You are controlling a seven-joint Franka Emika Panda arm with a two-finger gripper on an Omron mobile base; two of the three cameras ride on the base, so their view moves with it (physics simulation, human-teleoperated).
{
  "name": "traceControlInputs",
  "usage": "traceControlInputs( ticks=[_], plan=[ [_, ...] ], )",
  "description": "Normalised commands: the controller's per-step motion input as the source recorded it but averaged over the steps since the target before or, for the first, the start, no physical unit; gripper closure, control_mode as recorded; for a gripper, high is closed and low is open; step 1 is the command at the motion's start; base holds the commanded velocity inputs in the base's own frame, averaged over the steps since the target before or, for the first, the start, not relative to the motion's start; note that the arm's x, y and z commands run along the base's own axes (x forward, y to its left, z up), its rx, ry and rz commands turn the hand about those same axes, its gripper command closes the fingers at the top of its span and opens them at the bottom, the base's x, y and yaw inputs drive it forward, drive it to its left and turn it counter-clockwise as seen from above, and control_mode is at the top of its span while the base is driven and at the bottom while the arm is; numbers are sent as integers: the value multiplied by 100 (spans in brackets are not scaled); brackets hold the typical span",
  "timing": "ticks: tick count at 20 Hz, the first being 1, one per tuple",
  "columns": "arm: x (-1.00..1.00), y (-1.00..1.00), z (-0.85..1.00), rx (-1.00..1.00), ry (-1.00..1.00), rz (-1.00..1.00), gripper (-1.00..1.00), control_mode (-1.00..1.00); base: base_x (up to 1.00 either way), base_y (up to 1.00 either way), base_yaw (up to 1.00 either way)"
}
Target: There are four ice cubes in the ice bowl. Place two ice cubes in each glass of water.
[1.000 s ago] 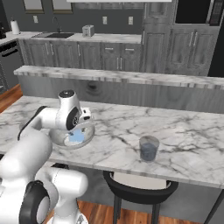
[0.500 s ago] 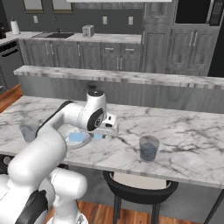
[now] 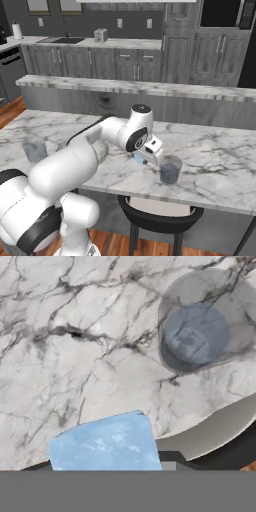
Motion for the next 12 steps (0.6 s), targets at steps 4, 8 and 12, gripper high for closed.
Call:
traceControlInputs(
  ticks=[4, 8, 12],
  plan=[
    [0, -59, 11, 0, -2, -39, 100, -100, 0, 0, 0],
    [0, -21, 27, 0, -1, -26, 100, -100, 0, 0, 0],
    [0, -44, 2, 0, -2, -23, 100, -100, 0, 0, 0]
  ],
)
